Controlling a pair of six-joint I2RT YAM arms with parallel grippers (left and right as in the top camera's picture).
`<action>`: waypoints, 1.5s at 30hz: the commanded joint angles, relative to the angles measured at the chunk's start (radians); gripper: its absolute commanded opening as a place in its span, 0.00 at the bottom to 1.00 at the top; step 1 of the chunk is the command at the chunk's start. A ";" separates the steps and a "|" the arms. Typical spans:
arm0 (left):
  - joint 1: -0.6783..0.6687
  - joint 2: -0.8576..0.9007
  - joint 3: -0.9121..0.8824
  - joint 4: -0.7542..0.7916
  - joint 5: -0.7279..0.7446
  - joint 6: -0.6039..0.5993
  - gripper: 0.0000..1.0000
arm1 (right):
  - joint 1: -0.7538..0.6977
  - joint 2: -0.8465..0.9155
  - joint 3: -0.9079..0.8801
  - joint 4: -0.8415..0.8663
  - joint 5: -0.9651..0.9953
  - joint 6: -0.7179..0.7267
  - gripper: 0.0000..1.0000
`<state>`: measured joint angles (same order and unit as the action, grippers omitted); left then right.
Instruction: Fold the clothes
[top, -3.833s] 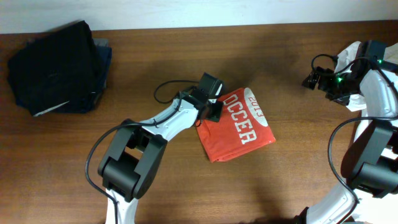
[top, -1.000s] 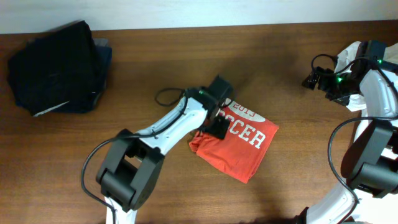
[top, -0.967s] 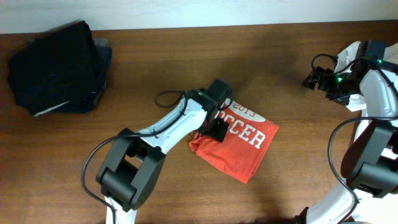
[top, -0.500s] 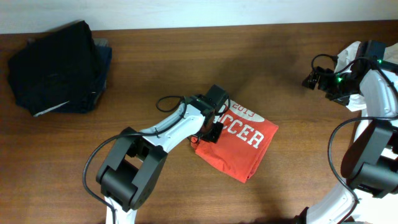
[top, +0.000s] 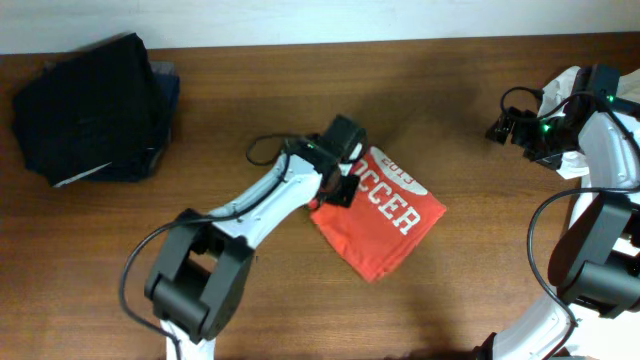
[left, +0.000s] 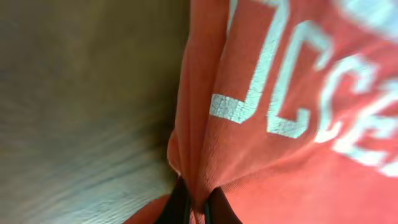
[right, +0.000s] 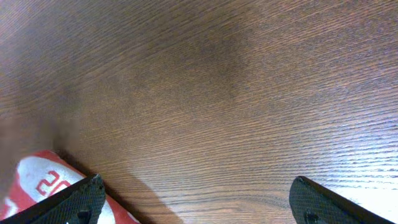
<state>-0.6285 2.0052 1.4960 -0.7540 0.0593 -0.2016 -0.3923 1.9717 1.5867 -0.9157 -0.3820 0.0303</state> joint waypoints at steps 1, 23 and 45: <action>0.005 -0.063 0.040 -0.006 -0.016 0.005 0.01 | -0.001 -0.034 0.012 -0.001 0.002 0.008 0.98; 0.495 -0.061 0.163 0.326 -0.363 0.332 0.01 | -0.001 -0.034 0.012 -0.001 0.002 0.008 0.98; 1.070 -0.022 0.162 0.551 -0.196 0.318 0.01 | -0.001 -0.034 0.012 -0.001 0.002 0.008 0.98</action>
<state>0.4065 1.9678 1.6333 -0.1802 -0.1974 0.1692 -0.3923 1.9717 1.5867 -0.9157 -0.3820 0.0311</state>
